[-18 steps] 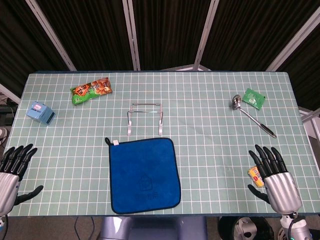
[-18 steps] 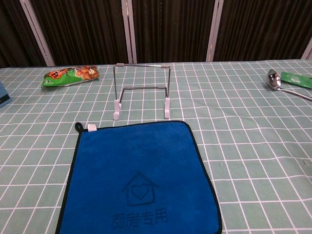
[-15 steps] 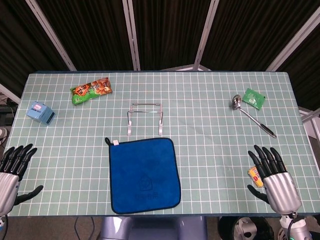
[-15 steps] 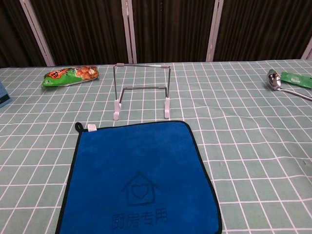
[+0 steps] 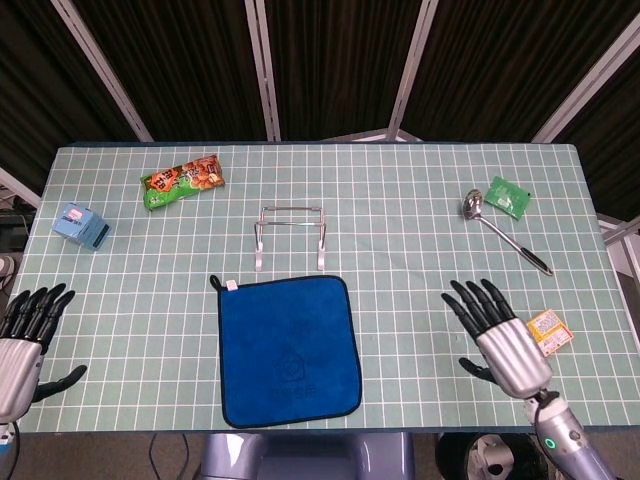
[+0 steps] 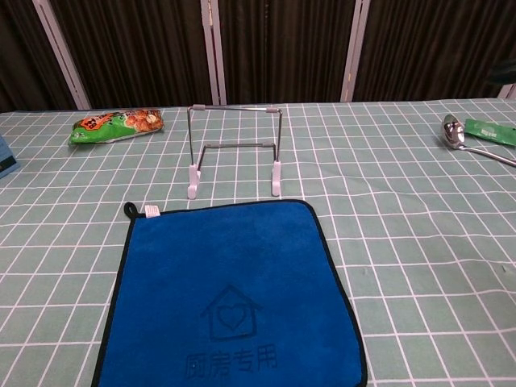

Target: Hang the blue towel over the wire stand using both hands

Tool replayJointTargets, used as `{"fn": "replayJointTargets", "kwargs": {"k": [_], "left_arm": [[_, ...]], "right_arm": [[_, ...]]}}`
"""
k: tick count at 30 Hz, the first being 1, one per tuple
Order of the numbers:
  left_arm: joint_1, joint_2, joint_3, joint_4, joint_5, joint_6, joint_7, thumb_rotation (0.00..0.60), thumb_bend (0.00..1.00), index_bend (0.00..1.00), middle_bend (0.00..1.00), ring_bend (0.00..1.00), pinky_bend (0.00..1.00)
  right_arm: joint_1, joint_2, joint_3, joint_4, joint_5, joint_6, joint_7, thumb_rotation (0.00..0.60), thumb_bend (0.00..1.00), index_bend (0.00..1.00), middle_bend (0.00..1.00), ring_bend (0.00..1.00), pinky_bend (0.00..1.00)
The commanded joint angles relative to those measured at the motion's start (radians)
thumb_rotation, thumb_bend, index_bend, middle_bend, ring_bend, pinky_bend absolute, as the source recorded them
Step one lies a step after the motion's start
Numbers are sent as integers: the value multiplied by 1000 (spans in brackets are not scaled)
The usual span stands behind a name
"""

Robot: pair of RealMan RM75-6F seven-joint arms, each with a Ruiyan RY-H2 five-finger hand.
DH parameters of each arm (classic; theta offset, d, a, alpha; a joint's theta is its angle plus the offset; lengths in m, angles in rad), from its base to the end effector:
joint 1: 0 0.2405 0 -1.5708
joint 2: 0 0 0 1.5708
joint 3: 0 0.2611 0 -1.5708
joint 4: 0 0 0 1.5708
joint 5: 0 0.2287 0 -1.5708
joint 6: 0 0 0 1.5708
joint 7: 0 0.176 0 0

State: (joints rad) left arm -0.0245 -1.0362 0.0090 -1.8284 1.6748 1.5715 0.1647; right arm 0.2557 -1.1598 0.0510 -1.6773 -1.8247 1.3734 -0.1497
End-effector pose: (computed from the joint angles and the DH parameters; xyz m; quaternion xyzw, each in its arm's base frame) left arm -0.2661 0.1797 0.1473 -0.6295 -0.3485 -0.4068 0.5629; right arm -0.2190 -0.2432 0.0888 0.7391 -0.2487 0.4411 0.4441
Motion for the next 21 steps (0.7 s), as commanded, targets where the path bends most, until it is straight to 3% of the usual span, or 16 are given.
{"fn": "replayJointTargets", "kwargs": {"k": [1, 9, 16, 21], "left_arm": [[-12, -16, -13, 6, -21, -16, 12, 600, 0, 0, 0, 0, 0], [-32, -62, -48, 51, -81, -36, 30, 600, 0, 0, 0, 0, 0], [-46, -89, -65, 68, -137, -63, 71, 600, 0, 0, 0, 0, 0], [-52, -98, -67, 75, -152, -71, 88, 600, 0, 0, 0, 0, 0]], "right_arm": [[184, -33, 29, 58, -71, -171, 117, 600, 0, 0, 0, 0, 0], [417, -162, 60, 155, -128, -351, 226, 600, 0, 0, 0, 0, 0], [554, -310, 32, 316, -200, -401, 211, 600, 2, 0, 0, 0, 0], [606, -390, -2, 434, -229, -392, 200, 600, 119, 0, 0, 0, 0]]}}
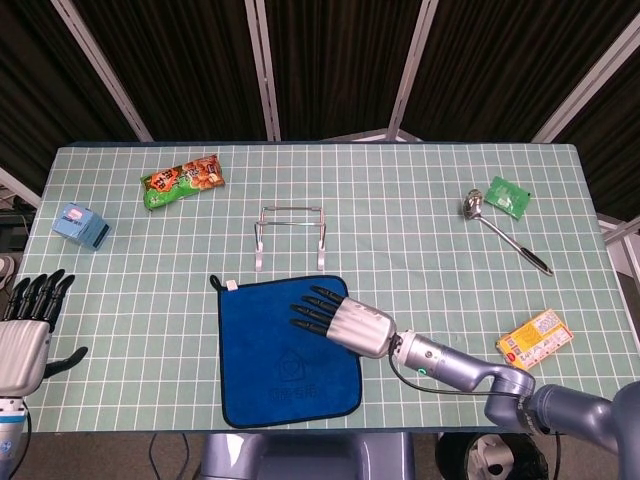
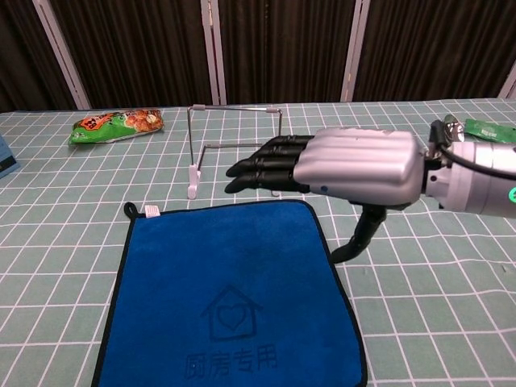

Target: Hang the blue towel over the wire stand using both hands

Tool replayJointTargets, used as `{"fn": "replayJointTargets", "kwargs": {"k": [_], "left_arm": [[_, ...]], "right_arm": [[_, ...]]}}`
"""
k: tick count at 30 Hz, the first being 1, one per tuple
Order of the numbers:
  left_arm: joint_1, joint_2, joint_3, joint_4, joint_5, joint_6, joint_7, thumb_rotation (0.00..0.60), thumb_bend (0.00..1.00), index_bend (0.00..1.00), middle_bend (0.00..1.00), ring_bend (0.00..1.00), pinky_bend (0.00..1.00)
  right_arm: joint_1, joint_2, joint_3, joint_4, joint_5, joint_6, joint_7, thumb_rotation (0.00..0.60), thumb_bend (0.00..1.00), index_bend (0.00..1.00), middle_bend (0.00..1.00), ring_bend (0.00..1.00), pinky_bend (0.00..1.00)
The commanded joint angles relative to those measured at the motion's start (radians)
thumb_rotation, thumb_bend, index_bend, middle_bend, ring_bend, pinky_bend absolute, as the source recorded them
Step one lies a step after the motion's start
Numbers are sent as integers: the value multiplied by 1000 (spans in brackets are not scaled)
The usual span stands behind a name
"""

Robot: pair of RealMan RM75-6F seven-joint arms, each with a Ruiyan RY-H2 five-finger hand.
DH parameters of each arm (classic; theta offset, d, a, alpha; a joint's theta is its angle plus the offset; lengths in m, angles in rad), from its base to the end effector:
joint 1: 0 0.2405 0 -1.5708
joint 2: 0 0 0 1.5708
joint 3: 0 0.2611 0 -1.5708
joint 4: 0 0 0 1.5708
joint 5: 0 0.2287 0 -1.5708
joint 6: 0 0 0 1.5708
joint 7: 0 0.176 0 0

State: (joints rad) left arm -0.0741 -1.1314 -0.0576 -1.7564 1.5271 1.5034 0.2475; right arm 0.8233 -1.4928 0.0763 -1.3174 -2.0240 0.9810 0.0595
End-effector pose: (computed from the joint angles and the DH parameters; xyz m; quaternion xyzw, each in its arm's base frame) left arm -0.2849 0.2105 0.1301 -0.6157 -0.3494 -0.3726 0.6001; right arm -0.0927 -0.3301 -0.0579 0.8866 -0.0826 0.4106 0.1964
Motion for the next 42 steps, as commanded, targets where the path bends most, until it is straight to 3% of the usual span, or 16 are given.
{"fn": "replayJointTargets", "kwargs": {"k": [1, 11, 28, 42], "left_arm": [[-3, -5, 0, 5, -8, -7, 12, 600, 0, 0, 0, 0, 0], [-5, -5, 6, -9, -22, -13, 39, 600, 0, 0, 0, 0, 0], [-12, -11, 11, -9, -32, -19, 59, 600, 0, 0, 0, 0, 0], [-16, -20, 15, -5, -28, -17, 69, 600, 0, 0, 0, 0, 0]], "right_arm": [[46, -71, -35, 100, -37, 6, -16, 600, 143, 0, 0, 0, 0], [67, -163, -99, 273, -49, 58, -30, 600, 267, 3, 0, 0, 0], [64, -230, -196, 465, -16, 138, 20, 600, 269, 7, 0, 0, 0], [45, -213, -262, 505, -12, 205, 28, 600, 269, 7, 0, 0, 0]]}}
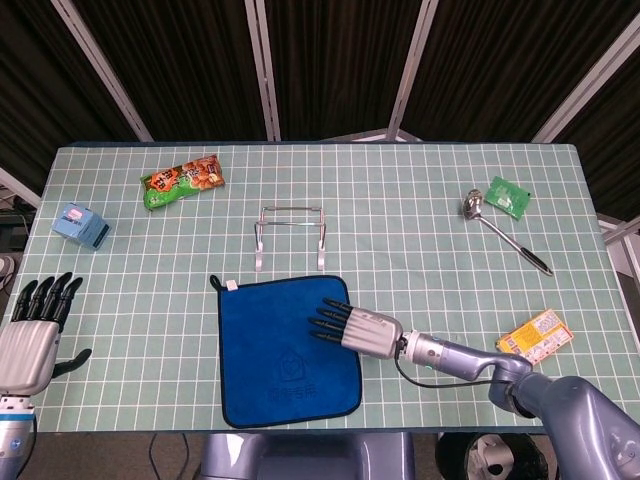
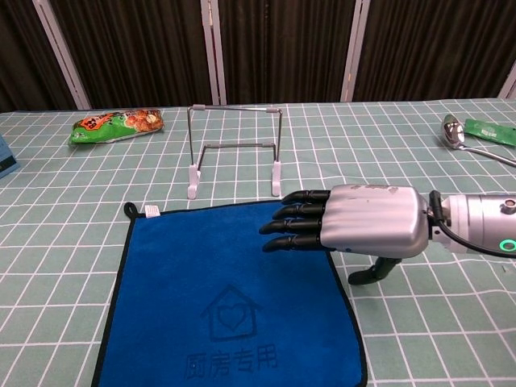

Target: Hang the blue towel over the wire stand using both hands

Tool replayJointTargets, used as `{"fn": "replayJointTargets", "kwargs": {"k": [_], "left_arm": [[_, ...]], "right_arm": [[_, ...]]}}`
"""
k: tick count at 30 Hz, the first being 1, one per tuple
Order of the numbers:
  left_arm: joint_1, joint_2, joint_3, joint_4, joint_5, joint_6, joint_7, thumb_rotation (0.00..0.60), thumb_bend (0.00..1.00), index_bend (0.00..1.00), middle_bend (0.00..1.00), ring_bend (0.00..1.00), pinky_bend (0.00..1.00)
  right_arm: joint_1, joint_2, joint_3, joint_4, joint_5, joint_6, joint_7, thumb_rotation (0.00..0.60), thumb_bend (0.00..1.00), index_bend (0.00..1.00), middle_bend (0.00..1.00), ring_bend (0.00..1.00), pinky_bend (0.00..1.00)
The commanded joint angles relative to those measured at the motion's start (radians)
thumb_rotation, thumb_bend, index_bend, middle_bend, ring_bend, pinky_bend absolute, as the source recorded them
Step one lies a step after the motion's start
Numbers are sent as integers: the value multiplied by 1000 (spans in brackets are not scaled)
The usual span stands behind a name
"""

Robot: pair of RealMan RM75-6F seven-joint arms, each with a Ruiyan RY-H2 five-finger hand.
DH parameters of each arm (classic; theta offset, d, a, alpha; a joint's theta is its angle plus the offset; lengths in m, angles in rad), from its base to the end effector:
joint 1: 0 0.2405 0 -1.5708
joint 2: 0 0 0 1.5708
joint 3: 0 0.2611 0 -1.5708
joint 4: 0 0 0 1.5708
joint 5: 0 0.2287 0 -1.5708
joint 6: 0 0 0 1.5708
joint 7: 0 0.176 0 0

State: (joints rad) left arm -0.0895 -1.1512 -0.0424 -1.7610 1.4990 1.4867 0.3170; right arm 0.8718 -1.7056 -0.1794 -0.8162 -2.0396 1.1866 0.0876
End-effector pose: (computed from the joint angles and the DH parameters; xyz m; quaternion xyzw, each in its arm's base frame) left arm -0.2852 0.2113 0.1196 -0.6272 -0.3466 -0.3482 0.6043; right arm -0.1627 -0.3426 -0.0988 0.9179 0.0180 0.3435 0.1978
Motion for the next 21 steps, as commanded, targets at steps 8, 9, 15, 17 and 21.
{"fn": "replayJointTargets", "kwargs": {"k": [8, 9, 15, 17, 21], "left_arm": [[-1, -4, 4, -4, 5, 3, 5, 600, 0, 0, 0, 0, 0], [-1, -4, 4, -4, 6, 3, 6, 600, 0, 0, 0, 0, 0], [-2, -6, 4, -2, 3, 3, 4, 600, 0, 0, 0, 0, 0], [-2, -6, 4, -1, 1, 2, 3, 600, 0, 0, 0, 0, 0], [-4, -6, 3, 3, -3, 0, 2, 600, 0, 0, 0, 0, 0]], "right_arm": [[0, -23, -13, 15, 19, 11, 11, 600, 269, 8, 0, 0, 0], [4, -27, -12, 13, 20, 13, 11, 600, 269, 9, 0, 0, 0], [19, -49, 10, 5, 38, 19, 14, 600, 268, 16, 0, 0, 0], [27, -60, 19, 8, 48, 13, 14, 600, 269, 17, 0, 0, 0], [40, -73, 21, 16, 58, -4, 10, 600, 275, 35, 0, 0, 0]]}}
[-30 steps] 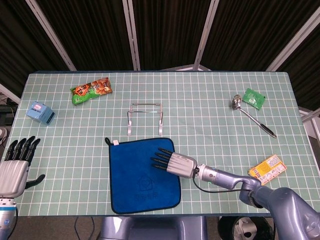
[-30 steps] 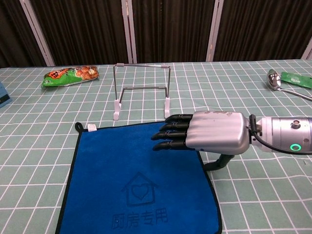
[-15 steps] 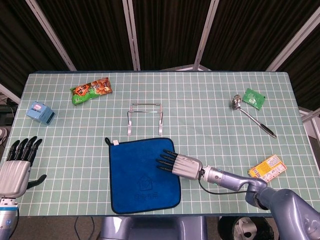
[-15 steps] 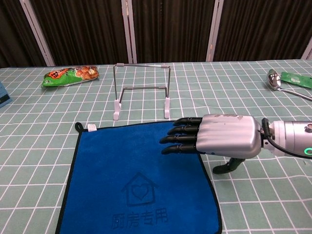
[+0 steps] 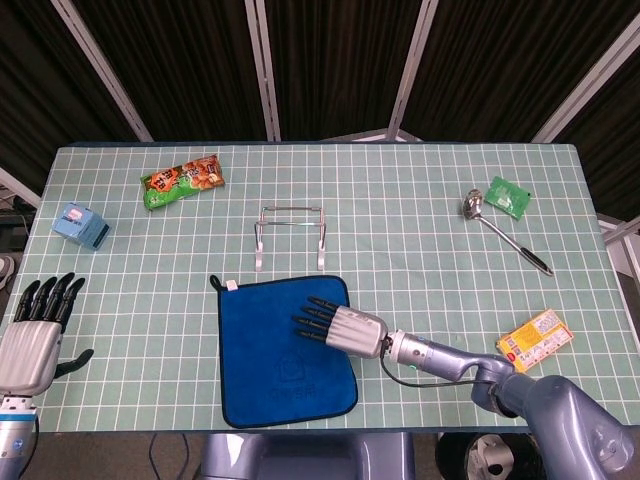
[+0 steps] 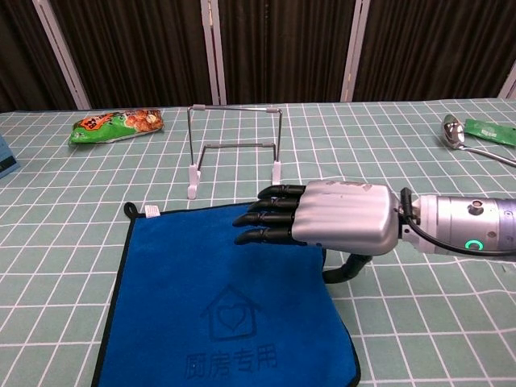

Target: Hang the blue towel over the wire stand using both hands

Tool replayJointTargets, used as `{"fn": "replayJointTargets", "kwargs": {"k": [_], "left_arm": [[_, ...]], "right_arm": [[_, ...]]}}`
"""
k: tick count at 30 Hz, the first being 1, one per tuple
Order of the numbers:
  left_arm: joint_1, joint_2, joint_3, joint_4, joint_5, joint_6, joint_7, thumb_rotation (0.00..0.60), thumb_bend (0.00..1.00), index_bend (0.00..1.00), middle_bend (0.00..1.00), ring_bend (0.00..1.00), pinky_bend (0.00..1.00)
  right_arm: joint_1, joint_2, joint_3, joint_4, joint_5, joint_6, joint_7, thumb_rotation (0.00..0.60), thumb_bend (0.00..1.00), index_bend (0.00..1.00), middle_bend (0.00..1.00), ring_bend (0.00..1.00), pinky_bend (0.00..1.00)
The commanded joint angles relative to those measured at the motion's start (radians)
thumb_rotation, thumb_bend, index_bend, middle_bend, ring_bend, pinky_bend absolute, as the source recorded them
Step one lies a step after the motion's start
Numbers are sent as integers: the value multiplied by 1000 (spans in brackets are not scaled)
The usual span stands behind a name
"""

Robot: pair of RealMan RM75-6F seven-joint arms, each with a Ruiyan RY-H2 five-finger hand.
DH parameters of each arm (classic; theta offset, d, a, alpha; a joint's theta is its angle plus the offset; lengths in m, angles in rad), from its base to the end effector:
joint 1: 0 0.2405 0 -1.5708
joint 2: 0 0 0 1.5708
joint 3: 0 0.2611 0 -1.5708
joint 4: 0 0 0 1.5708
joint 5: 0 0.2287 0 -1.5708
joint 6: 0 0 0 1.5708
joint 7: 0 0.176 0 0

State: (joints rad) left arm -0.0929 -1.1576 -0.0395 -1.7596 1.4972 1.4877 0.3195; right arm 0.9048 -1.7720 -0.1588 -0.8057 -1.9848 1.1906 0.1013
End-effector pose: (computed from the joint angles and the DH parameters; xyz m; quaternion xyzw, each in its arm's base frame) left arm -0.2846 0.2116 0.1175 -0.6274 -0.3474 -0.3489 0.6033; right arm -0.1342 -0.3439 -0.1153 0.9051 -0.0020 0.3777 0.1952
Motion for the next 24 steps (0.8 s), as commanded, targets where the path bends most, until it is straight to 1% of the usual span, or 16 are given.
{"fn": "replayJointTargets", "kwargs": {"k": [1, 3, 5, 6, 7, 8, 10, 11, 12, 17, 20, 24], "left_arm": [[0, 0, -1, 2, -3, -1, -1, 600, 0, 0, 0, 0, 0], [-1, 0, -1, 3, -5, -2, -1, 600, 0, 0, 0, 0, 0], [-1, -1, -1, 4, -7, -3, -1, 600, 0, 0, 0, 0, 0], [-2, -1, -1, 4, -7, -3, -1, 600, 0, 0, 0, 0, 0], [-2, -1, -1, 5, -7, -4, 0, 600, 0, 0, 0, 0, 0], [-2, -1, 0, 5, -7, -4, 0, 600, 0, 0, 0, 0, 0], [-3, -2, 0, 5, -6, -4, 1, 600, 0, 0, 0, 0, 0], [-3, -2, 1, 6, -5, -4, 1, 600, 0, 0, 0, 0, 0], [-3, -3, 1, 6, -5, -4, 2, 600, 0, 0, 0, 0, 0], [-3, -4, 3, 4, -3, -3, 4, 600, 0, 0, 0, 0, 0], [-3, -5, 4, 5, -2, -2, 6, 600, 0, 0, 0, 0, 0], [-4, -7, 5, 6, -4, -5, 8, 600, 0, 0, 0, 0, 0]], "right_arm": [[8, -8, 1, 7, 5, -10, -5, 600, 286, 65, 0, 0, 0], [10, -11, -1, 8, 9, -13, -4, 600, 321, 147, 0, 0, 0], [11, -12, -3, 10, 11, -14, -4, 600, 364, 308, 0, 0, 0], [11, -13, -4, 10, 12, -13, -3, 600, 378, 356, 0, 0, 0], [11, -14, -5, 11, 13, -13, 0, 600, 408, 446, 0, 0, 0], [10, -14, -6, 11, 14, -12, 2, 600, 430, 489, 0, 0, 0], [9, -15, -8, 10, 16, -9, 7, 600, 487, 463, 0, 0, 0], [9, -16, -9, 9, 18, -7, 12, 600, 508, 429, 0, 0, 0], [8, -16, -9, 9, 20, -6, 16, 600, 519, 421, 0, 0, 0], [5, -23, -13, 10, 28, 1, 25, 600, 589, 538, 0, 0, 0], [3, -26, -16, 14, 30, 8, 28, 600, 621, 588, 0, 0, 0], [-1, -30, -19, 22, 33, 16, 38, 600, 632, 605, 0, 0, 0]]}}
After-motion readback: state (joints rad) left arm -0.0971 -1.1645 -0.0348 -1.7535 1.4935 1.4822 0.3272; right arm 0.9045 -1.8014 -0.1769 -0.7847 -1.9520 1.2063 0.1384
